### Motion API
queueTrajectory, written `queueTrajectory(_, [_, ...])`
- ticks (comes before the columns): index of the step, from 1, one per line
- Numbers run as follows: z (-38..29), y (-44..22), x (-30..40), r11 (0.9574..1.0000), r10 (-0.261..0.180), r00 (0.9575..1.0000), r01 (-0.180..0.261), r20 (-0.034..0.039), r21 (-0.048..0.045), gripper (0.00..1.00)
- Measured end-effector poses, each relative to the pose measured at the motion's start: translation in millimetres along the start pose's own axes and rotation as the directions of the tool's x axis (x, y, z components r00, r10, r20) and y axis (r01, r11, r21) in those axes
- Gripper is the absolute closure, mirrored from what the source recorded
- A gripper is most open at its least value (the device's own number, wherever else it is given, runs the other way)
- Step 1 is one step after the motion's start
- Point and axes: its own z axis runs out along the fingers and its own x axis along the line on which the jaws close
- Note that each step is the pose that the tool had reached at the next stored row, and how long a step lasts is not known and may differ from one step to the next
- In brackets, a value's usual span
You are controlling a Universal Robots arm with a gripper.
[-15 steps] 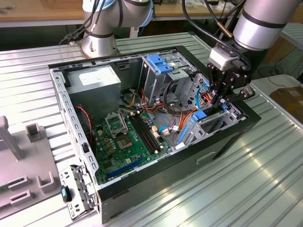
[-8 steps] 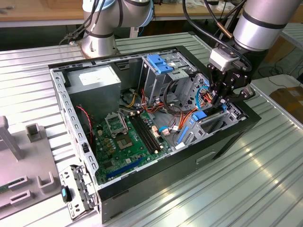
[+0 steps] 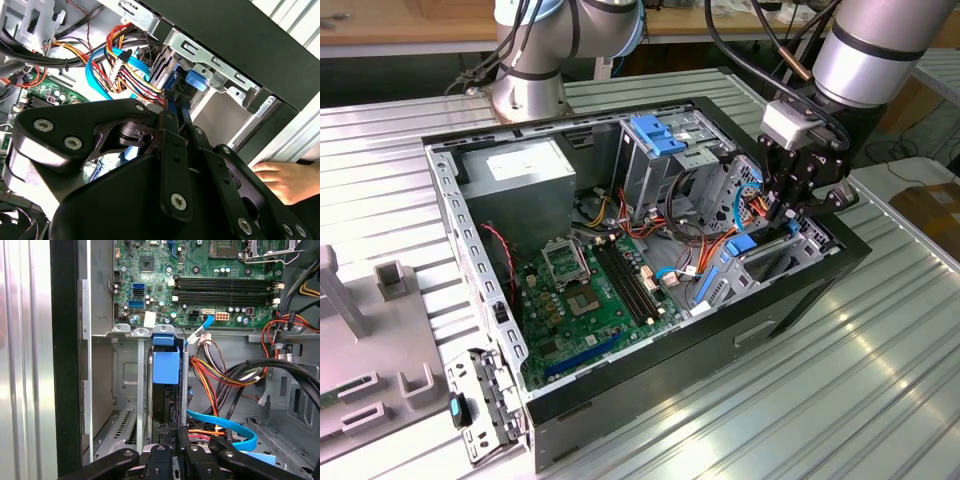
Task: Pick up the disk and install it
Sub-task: 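Insert the first disk wire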
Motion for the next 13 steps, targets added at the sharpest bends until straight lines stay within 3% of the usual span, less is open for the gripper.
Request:
queueTrajectory(6, [1.9, 0.2, 0.5, 1.0, 0.002, 0.9998, -0.002, 0.0184, 0.0006, 0.84])
queueTrajectory(13, [6.3, 0.7, 4.2, 1.0, 0.002, 0.9998, -0.002, 0.018, 0.0004, 0.84])
